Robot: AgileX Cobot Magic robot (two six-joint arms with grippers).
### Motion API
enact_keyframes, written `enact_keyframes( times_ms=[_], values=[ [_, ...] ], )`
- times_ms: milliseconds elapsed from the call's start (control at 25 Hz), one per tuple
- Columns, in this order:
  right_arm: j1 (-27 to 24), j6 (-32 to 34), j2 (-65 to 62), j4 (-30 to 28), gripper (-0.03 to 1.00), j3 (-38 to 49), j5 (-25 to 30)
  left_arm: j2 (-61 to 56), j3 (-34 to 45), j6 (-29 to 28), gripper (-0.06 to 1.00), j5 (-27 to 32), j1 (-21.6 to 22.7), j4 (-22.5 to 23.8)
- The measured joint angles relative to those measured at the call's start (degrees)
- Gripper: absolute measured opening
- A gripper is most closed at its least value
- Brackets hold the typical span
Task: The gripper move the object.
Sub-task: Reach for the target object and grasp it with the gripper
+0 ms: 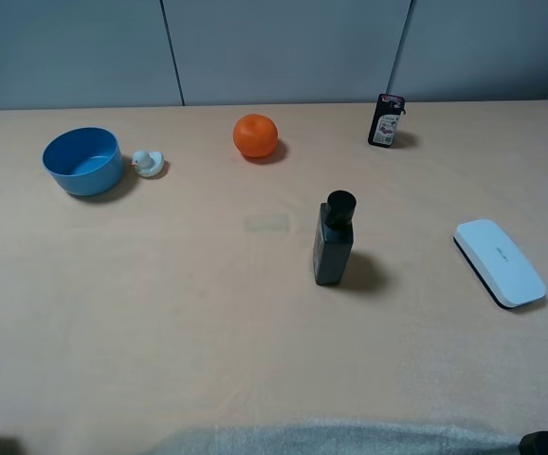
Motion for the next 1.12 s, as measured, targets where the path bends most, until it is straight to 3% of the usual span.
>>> enact_keyframes(
  times_ms=[840, 1120],
  values=[
    [0.22, -5.89, 35.42, -0.05, 0.68, -15.91, -0.31, 0.0, 0.0, 0.0, 0.82, 0.0, 0.0, 0.0],
    [7.51, -5.0, 45.21, -1.02, 0.68, -26.7, -0.59, 0.0, 0.0, 0.0, 0.82, 0.0, 0.0, 0.0]
  ],
)
